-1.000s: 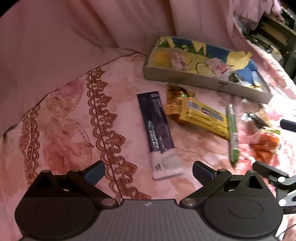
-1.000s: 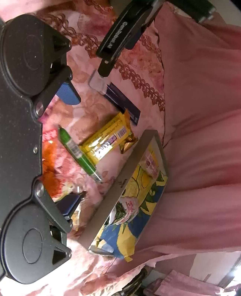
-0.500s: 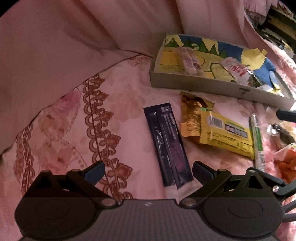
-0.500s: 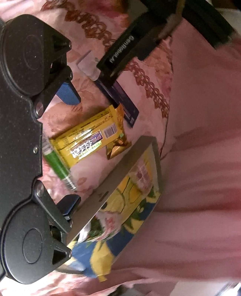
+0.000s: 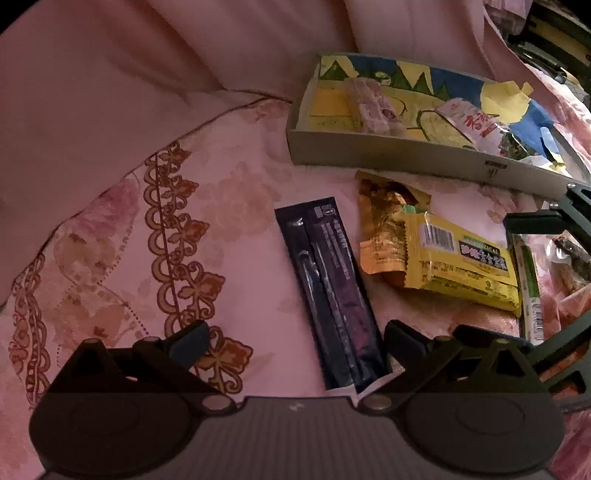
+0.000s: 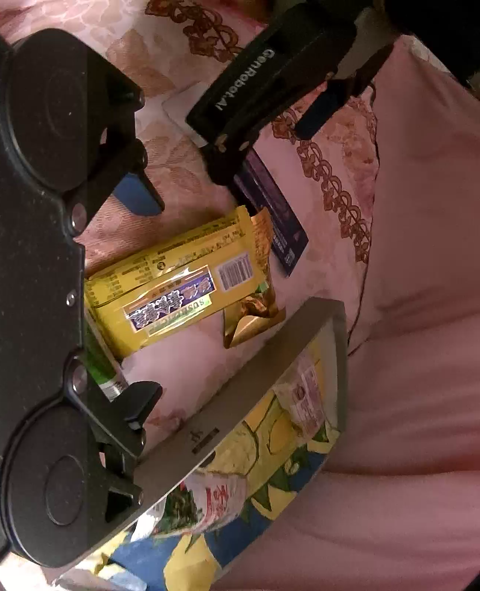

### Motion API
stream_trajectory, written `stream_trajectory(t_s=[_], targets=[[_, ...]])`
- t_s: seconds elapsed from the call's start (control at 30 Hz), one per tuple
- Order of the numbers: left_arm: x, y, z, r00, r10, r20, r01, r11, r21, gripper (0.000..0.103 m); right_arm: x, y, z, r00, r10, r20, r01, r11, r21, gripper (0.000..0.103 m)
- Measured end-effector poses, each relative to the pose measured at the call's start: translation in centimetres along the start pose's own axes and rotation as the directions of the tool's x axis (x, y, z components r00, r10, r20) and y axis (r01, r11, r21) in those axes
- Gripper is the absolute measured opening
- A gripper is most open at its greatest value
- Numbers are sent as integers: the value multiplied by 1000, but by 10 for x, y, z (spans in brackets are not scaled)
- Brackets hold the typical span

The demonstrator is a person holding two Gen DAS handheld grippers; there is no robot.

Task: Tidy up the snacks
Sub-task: 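Grasp the purple stick pack with the left tool while the right tool grasps the gold wrapper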

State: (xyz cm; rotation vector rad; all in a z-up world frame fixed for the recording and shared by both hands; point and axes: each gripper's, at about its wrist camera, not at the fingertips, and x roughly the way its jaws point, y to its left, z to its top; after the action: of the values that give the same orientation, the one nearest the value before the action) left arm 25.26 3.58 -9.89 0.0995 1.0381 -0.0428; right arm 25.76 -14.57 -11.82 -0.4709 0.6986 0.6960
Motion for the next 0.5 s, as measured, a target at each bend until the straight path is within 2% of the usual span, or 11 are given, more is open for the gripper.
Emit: stream_trajectory(t_s=[0.2,0.3,0.43,0.5], targets=[[5,4,-1,1000,-12,-16,12,1000,-22,102,2,-2,0,1000,24,-6,-23,998,52,84],[4,4,0,1000,-27,-12,27,999,-28,97,1,-3,-1,999,31,-6,-30,995,92,80],[-2,3,0,999,-32,17,33,999,-19,81,-3,2,-1,1000,19,6,-19,993,113,67],[-4,2,0,999,-31,28,32,999,-14,74,-5,6,-1,1000,15,5,-16,995,102,66]])
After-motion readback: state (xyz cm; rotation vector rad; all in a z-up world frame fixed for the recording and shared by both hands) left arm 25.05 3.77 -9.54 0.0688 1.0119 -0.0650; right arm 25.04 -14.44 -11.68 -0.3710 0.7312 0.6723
